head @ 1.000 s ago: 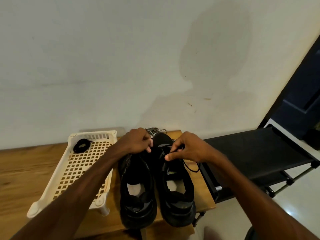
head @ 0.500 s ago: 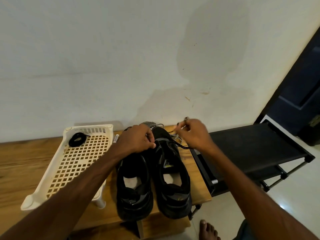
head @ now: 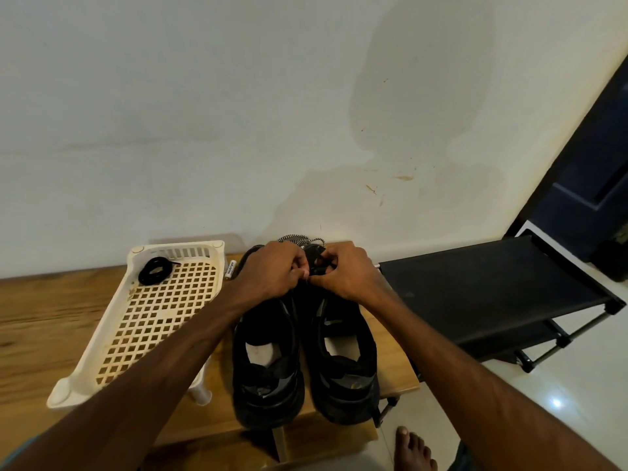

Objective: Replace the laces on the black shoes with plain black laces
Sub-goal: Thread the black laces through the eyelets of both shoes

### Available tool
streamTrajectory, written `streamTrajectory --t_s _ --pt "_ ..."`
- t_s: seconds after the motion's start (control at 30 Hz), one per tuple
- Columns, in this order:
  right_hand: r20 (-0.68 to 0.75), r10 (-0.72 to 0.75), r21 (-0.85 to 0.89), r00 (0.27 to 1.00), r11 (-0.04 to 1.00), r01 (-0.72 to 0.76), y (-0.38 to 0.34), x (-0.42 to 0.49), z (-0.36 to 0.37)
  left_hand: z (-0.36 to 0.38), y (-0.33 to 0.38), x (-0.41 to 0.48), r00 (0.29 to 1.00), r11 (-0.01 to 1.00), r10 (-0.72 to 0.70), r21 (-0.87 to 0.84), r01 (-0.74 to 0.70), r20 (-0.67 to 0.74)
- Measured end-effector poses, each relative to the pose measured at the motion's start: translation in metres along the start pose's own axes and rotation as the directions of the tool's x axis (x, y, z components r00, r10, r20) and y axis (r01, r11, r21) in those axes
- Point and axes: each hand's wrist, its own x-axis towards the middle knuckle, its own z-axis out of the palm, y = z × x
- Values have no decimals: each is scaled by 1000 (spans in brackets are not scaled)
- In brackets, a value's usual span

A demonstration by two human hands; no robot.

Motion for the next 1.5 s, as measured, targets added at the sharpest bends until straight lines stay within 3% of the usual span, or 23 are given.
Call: streamTrajectory --t_s 0.13,0.27,0.4,0.5,0.6,0.67,0.8,0.97,1.13,1.5 --pt "-32 66 18 997 998 -66 1 4 7 -14 6 -2 995 1000 -4 8 5 -97" --pt "-20 99 60 995 993 -98 3 6 11 -49 1 -8 974 975 -11 -219 -39 -224" --pt "4 100 87 995 991 -100 5 7 12 -85 0 -18 931 794 -67 -584 -168 -359" --pt "12 98 102 995 990 -98 6 8 14 -99 -1 -22 910 682 -113 -697 -221 -399" --pt "41 99 117 994 988 -103 5 7 6 -96 -3 -19 940 801 -78 -582 -140 -333" --pt "35 105 152 994 982 -109 3 5 -7 -92 -5 -17 927 891 -110 -449 -68 -359" --pt "-69 103 315 992 946 -77 -19 -3 -45 -103 2 -20 892 853 -194 -519 -53 -409" --pt "-129 6 530 992 845 64 -84 1 -123 -154 49 -12 900 826 -28 -518 -224 -434" --pt "-264 -151 515 953 813 272 -161 4 -208 -229 100 -3 856 808 7 -502 -309 -517" --pt "-378 -207 592 902 695 407 -236 -12 -267 -344 163 -5 807 898 -78 -393 -197 -585"
